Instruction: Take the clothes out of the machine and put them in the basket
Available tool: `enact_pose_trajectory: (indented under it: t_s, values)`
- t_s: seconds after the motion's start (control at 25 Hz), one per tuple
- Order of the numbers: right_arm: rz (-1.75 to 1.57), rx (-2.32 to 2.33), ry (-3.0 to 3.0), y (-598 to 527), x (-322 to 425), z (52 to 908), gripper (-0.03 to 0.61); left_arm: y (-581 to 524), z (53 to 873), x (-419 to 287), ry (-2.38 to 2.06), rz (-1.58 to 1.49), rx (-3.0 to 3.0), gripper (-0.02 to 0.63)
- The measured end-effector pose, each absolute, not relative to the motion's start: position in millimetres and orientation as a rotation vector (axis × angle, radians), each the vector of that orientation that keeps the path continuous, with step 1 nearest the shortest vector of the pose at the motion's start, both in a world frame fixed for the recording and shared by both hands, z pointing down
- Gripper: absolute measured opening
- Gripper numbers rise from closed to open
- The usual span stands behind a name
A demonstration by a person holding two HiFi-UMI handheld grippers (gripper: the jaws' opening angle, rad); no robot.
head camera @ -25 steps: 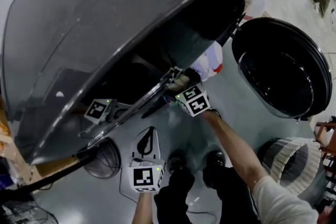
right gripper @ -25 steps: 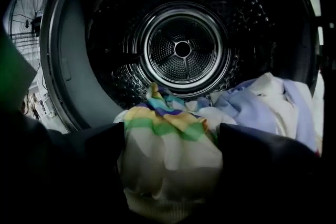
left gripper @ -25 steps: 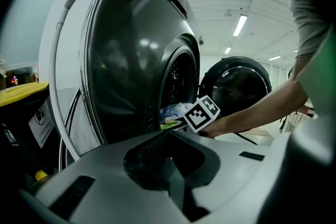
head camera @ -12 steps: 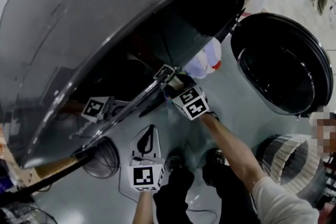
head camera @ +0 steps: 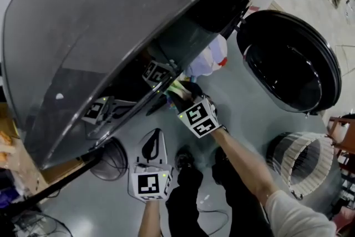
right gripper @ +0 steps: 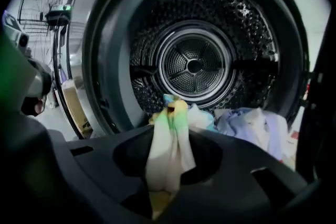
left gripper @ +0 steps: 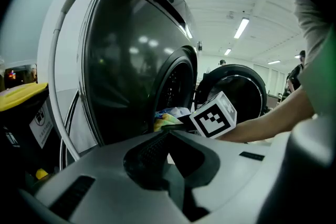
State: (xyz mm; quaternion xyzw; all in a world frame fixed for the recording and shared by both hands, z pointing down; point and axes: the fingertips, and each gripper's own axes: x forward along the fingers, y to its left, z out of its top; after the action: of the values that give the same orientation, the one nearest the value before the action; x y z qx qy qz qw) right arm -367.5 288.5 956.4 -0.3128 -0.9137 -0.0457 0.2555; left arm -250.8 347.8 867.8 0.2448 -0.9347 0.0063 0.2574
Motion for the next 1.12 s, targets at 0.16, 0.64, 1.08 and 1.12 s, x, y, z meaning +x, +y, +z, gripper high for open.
enact_pose_trajectory:
  t_s: [0.16, 0.64, 1.08, 1.12]
  values:
    - [-0.109, -0.846, -2.483, 281, -355, 924, 0.114, 341, 842, -251, -2.521, 0.009, 0.668, 0.018]
    - [-0.049, -0.77, -2.556, 231, -322, 766, 0.112, 312, 731, -251, -2.521, 0.013, 0.71, 0.018]
    - [0.002, -0.628, -2.664, 162, -285, 609, 0.112, 269, 603, -267, -2.578, 0.03, 0.77, 0.018]
    - [0.011, -0.606, -2.676, 154, -281, 595, 0.112, 264, 590, -268, -2.584, 0.031, 0.78, 0.018]
